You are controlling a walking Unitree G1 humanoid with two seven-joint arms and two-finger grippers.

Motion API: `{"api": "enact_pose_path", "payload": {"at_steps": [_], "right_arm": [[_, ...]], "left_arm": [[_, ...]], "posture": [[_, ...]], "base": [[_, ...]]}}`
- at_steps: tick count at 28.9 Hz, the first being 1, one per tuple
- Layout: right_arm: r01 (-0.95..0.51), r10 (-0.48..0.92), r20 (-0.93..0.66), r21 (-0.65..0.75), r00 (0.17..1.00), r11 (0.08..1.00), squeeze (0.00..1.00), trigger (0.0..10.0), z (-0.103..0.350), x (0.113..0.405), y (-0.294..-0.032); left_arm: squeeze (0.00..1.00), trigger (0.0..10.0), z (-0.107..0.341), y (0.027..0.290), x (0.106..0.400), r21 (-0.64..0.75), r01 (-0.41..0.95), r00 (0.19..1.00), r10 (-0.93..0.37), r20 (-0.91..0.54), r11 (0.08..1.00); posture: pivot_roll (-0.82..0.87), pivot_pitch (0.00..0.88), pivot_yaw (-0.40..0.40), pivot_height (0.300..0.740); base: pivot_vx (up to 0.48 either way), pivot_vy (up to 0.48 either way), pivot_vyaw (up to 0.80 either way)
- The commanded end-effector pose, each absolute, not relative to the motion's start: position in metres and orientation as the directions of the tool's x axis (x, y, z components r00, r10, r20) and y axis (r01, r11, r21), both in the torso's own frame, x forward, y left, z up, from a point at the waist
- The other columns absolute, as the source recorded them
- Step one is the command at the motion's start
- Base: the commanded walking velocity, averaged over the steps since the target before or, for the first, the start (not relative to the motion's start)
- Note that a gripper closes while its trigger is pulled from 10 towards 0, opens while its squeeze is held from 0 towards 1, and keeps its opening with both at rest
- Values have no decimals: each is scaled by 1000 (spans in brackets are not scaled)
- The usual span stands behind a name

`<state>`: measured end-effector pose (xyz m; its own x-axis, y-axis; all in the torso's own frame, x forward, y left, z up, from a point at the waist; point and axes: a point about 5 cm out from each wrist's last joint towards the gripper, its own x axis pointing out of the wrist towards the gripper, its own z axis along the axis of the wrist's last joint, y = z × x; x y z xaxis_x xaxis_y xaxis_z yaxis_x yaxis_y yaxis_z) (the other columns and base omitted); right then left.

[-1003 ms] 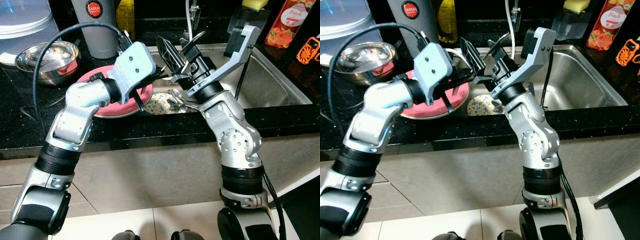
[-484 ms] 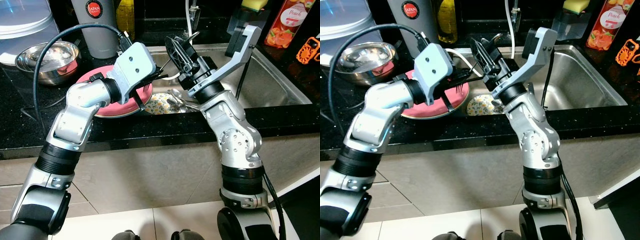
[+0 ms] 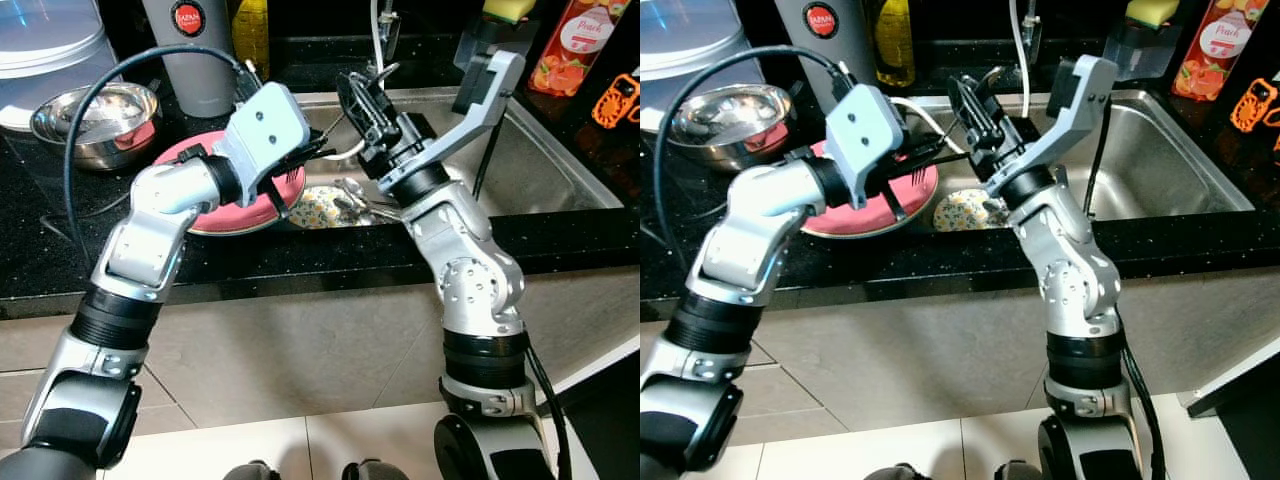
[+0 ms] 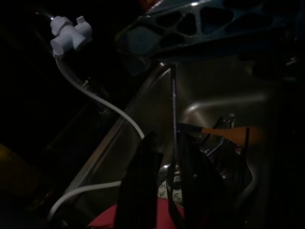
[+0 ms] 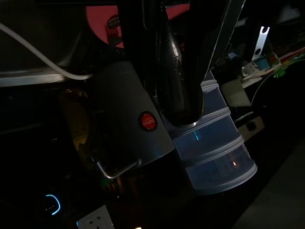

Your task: Kitchen organization

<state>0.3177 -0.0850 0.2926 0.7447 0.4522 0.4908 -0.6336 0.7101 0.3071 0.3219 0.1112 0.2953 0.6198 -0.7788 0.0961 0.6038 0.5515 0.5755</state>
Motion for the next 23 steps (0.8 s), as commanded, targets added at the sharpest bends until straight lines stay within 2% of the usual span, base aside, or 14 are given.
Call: {"api": "enact_pose_path", "payload": {"at_steps": [1, 2, 3, 8, 11, 12, 14, 15, 16, 17, 18, 22, 23], "right_arm": [[-572, 406, 460, 313, 790, 758, 0, 10000, 287, 325, -89], [-545, 386, 446, 311, 807, 779, 0, 10000, 284, 328, -91], [-492, 341, 417, 338, 843, 803, 0, 10000, 279, 336, -95], [-379, 255, 354, 347, 900, 858, 0, 10000, 268, 351, -102], [-210, 154, 198, 302, 968, 930, 0, 10000, 246, 373, -108], [-210, 154, 198, 302, 968, 930, 0, 10000, 246, 373, -108], [-161, 118, 150, 316, 982, 935, 0, 10000, 238, 379, -111], [-161, 118, 150, 316, 982, 935, 0, 10000, 238, 379, -111], [-128, 90, 131, 318, 987, 940, 373, 10000, 234, 382, -114], [-108, 73, 121, 317, 990, 942, 592, 10000, 231, 384, -115], [-92, 62, 105, 313, 993, 945, 1000, 10000, 227, 385, -116], [-71, 56, 57, 298, 997, 952, 1000, 10000, 216, 386, -117], [-88, 75, 56, 298, 996, 950, 1000, 10000, 213, 385, -114]], "left_arm": [[647, 10000, 310, 110, 315, 535, 614, 583, -790, 188, 580], [0, 10000, 313, 110, 312, 504, 632, 563, -796, 223, 588], [0, 10000, 322, 111, 305, 416, 683, 517, -800, 305, 600], [0, 10000, 323, 115, 302, 355, 683, 537, -768, 349, 639], [0, 10000, 315, 125, 309, 353, 615, 630, -709, 318, 705], [0, 10000, 315, 125, 309, 353, 615, 630, -709, 318, 705], [0, 10000, 310, 134, 317, 364, 554, 705, -655, 274, 749], [0, 10000, 310, 134, 317, 364, 554, 705, -655, 274, 749], [0, 10000, 307, 144, 322, 360, 501, 761, -599, 249, 787], [0, 10000, 305, 151, 327, 354, 463, 799, -555, 231, 813], [0, 10000, 304, 158, 330, 350, 427, 828, -516, 219, 834], [0, 10000, 303, 169, 332, 326, 380, 865, -458, 208, 866], [0, 10000, 300, 176, 334, 306, 333, 897, -400, 190, 892]], "posture": [[50, 42, -3, 740], [50, 42, -3, 740], [50, 42, -3, 740], [55, 46, -4, 740], [67, 44, -9, 740], [67, 44, -9, 740], [77, 42, -15, 740], [77, 42, -15, 740], [77, 42, -15, 740], [77, 42, -15, 740], [85, 42, -22, 740], [90, 42, -25, 740], [90, 42, -25, 740]], "base": [[0, 0, 0], [0, 0, 0], [0, 0, 0], [0, 0, 0], [0, 0, 0], [0, 0, 0], [0, 0, 0], [0, 0, 0], [0, 0, 0], [0, 0, 0], [0, 0, 0], [0, 0, 0], [0, 0, 0]]}}
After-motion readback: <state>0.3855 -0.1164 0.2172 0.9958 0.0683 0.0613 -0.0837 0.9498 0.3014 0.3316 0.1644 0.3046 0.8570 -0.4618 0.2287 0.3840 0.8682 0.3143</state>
